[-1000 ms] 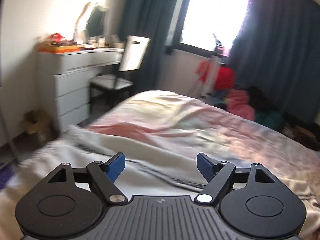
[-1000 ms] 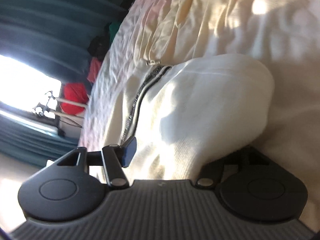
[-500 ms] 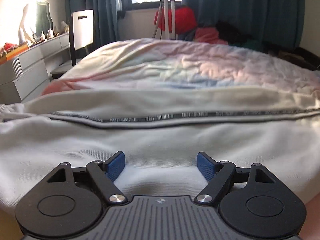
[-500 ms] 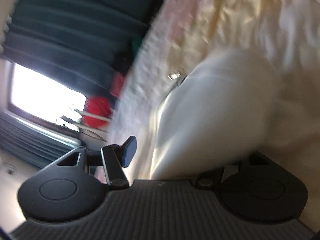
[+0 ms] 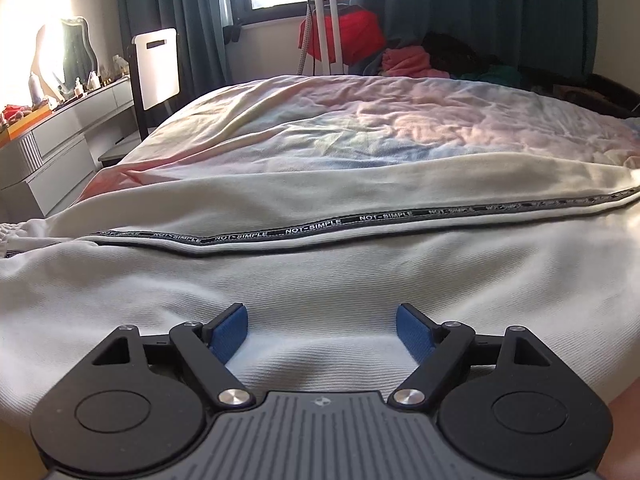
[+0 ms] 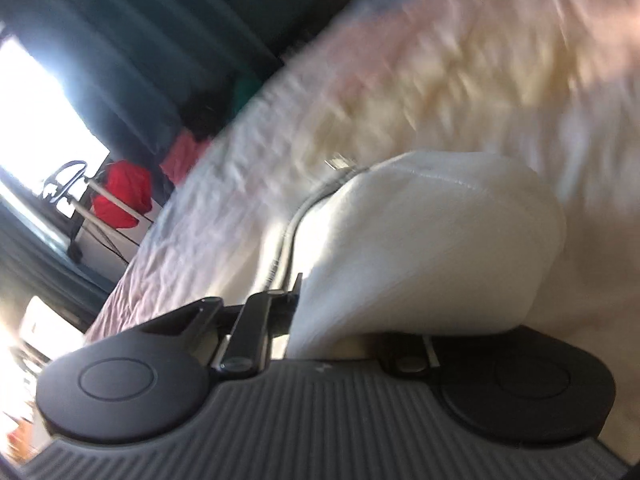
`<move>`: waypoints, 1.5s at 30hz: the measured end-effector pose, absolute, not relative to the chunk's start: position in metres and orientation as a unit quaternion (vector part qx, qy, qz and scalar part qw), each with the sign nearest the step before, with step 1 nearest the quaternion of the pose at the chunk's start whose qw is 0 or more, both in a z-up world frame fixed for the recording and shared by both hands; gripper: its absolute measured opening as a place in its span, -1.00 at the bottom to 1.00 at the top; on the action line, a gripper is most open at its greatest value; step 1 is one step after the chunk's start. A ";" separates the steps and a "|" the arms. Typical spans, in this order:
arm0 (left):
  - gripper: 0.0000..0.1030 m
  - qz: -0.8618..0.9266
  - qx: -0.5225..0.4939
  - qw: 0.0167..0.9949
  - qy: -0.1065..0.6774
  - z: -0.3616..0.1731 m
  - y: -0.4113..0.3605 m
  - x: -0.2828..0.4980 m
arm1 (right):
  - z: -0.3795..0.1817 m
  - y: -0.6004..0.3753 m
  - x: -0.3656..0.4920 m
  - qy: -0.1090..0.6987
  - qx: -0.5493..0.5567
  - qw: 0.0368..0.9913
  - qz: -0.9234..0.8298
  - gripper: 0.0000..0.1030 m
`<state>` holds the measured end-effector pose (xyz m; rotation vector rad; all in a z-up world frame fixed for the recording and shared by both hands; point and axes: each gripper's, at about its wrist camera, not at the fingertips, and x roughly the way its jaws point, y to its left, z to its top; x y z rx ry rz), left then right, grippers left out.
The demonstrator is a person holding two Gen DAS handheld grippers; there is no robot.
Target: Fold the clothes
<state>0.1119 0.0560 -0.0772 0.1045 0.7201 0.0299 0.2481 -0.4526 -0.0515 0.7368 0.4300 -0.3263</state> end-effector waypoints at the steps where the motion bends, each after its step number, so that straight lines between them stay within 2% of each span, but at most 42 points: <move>1: 0.61 0.012 0.048 0.934 0.353 -0.075 0.058 0.112 | -0.037 -0.438 0.248 0.190 0.320 0.915 -0.156 -0.61; 6: 0.61 0.008 0.025 0.938 0.347 -0.062 0.067 0.109 | 0.019 -0.338 0.231 0.102 0.134 0.979 -0.114 -0.62; 9: 0.61 0.012 0.012 0.942 0.335 -0.048 0.077 0.105 | 0.025 -0.261 0.223 0.073 0.037 0.995 -0.052 -0.62; 12: 0.61 0.033 0.001 0.947 0.319 -0.029 0.092 0.101 | 0.006 -0.187 0.213 0.085 -0.062 0.994 0.017 -0.62; 20: 0.63 0.065 -0.026 0.957 0.280 0.010 0.130 0.087 | -0.093 -0.094 0.205 0.194 -0.250 0.942 0.112 -0.62; 28: 0.63 0.058 -0.064 0.960 0.264 0.013 0.151 0.093 | -0.066 -0.055 0.195 0.179 -0.203 0.955 0.120 -0.62; 31: 0.64 0.052 -0.079 0.961 0.259 0.004 0.155 0.095 | -0.082 -0.029 0.195 0.204 -0.197 0.948 0.142 -0.61; 34: 0.64 0.055 -0.078 0.958 0.271 -0.007 0.154 0.100 | -0.093 -0.020 0.191 0.193 -0.214 0.949 0.125 -0.59; 36: 0.64 0.053 -0.078 0.957 0.274 -0.009 0.153 0.103 | -0.084 -0.028 0.191 0.213 -0.192 0.946 0.152 -0.47; 38: 0.64 0.048 -0.082 0.958 0.269 -0.009 0.152 0.104 | -0.074 -0.038 0.192 0.234 -0.168 0.940 0.181 -0.18; 40: 0.64 0.038 -0.086 0.960 0.263 -0.008 0.150 0.102 | -0.062 -0.049 0.189 0.258 -0.143 0.931 0.216 0.21; 41: 0.64 0.030 -0.088 0.961 0.261 -0.007 0.148 0.100 | -0.055 -0.057 0.184 0.272 -0.131 0.924 0.237 0.25; 42: 0.64 0.021 -0.090 0.961 0.259 -0.007 0.146 0.099 | -0.047 -0.065 0.179 0.285 -0.118 0.916 0.258 0.39; 45: 0.65 -0.008 -0.097 0.963 0.252 -0.006 0.140 0.093 | -0.022 -0.093 0.166 0.309 -0.069 0.899 0.304 0.43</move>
